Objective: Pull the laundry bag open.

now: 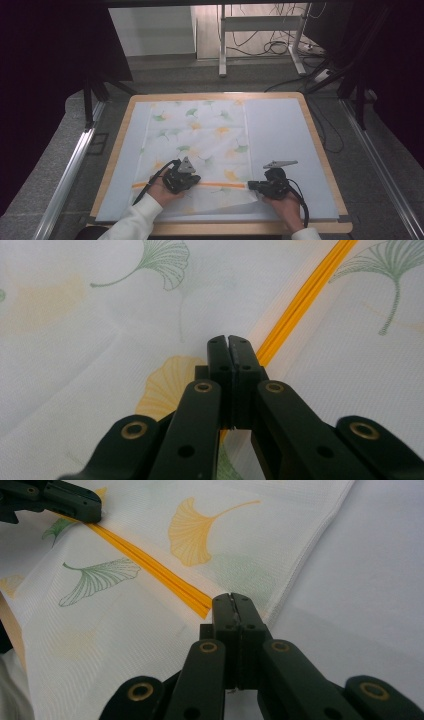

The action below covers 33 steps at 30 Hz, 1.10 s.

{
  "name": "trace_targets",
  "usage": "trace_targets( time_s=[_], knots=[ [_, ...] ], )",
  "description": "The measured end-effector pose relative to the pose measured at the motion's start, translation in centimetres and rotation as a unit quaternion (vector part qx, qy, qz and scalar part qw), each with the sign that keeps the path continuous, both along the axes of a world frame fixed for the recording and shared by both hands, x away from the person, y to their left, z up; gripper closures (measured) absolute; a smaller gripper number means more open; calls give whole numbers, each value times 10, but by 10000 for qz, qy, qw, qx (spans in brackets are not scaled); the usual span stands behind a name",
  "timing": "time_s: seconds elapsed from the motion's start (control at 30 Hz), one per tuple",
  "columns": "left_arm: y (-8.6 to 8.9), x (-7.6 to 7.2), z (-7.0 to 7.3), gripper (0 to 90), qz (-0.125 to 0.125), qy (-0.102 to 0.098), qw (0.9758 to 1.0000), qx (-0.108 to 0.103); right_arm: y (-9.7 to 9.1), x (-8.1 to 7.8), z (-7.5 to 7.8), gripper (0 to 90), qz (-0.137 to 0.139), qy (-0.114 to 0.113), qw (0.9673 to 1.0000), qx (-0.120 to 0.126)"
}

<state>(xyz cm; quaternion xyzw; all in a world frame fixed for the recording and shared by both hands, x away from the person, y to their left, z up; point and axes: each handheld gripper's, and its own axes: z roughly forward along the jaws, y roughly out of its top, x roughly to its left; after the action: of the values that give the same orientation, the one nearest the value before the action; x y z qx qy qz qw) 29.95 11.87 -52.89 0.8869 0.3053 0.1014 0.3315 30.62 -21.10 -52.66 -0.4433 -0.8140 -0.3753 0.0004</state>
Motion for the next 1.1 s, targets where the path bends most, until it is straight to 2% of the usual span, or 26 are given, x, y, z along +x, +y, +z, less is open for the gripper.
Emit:
trace_targets(
  time_s=[0.53, 1.1],
  knots=[
    [18, -1, 1, 900, 162, 108, 9998, -24, 0, 0, 0, 894, -3, 10, 10000, 24],
    [47, -6, 1, 900, 384, 155, 9991, 22, 0, 0, 0, 894, 4, -1, 10000, 12]
  ],
)
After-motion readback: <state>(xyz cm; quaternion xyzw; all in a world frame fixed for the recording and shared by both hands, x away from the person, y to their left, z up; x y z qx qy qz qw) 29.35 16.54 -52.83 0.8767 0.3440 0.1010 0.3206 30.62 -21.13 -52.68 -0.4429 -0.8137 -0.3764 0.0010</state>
